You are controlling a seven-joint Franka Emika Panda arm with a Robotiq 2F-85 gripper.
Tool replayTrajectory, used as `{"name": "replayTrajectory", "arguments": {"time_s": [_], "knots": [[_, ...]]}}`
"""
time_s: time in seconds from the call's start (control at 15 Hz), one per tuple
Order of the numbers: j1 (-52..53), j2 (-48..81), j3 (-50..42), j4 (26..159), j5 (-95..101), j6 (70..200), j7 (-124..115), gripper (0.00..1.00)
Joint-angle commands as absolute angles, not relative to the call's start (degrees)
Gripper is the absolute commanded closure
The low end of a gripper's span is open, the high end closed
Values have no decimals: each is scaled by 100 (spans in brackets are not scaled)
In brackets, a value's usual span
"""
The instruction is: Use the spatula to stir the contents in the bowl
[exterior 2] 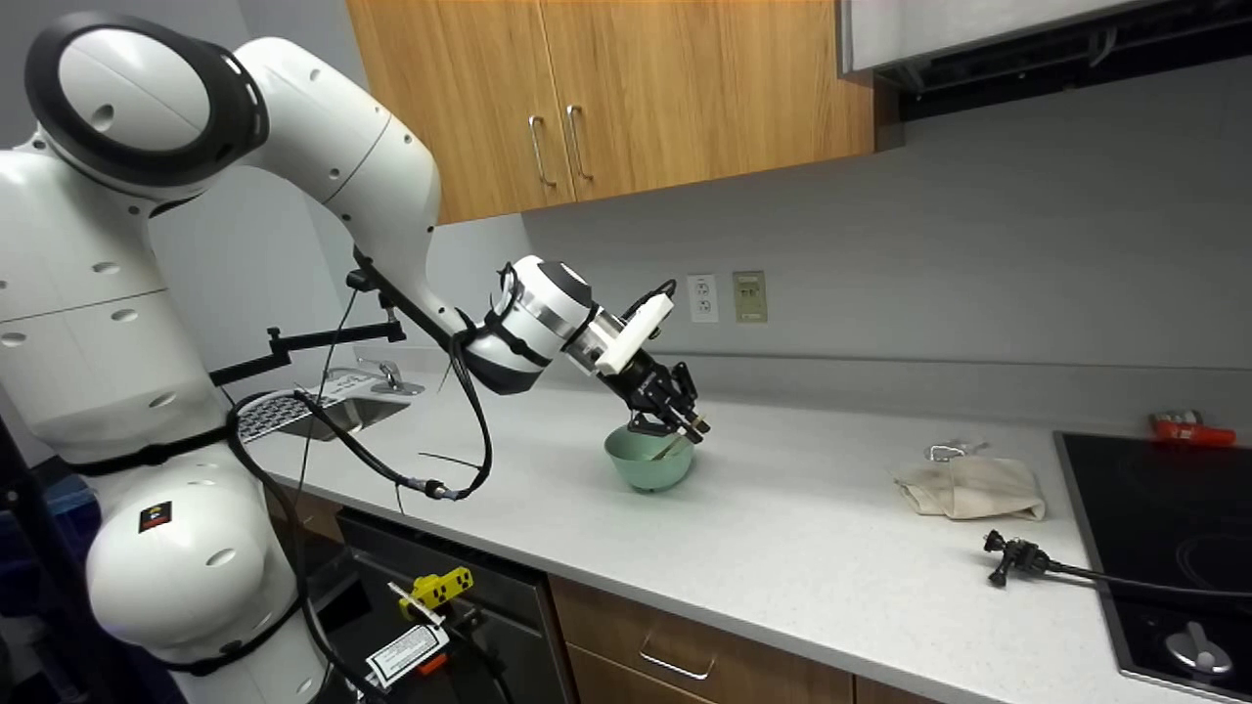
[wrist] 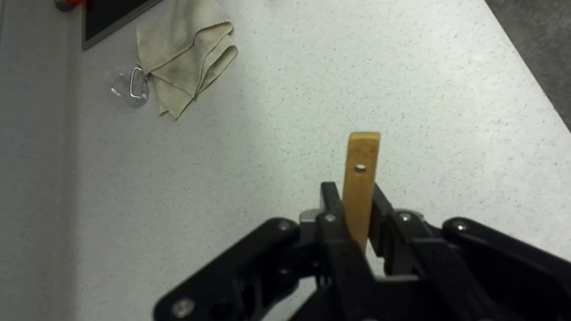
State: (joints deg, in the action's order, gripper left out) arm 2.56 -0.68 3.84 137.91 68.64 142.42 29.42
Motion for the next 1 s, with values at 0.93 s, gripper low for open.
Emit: {"name": "replayTrajectory", "arguments": {"time_s": [0.93], "knots": [[253, -103, 290, 13588, 8305, 14274, 2249, 96]]}}
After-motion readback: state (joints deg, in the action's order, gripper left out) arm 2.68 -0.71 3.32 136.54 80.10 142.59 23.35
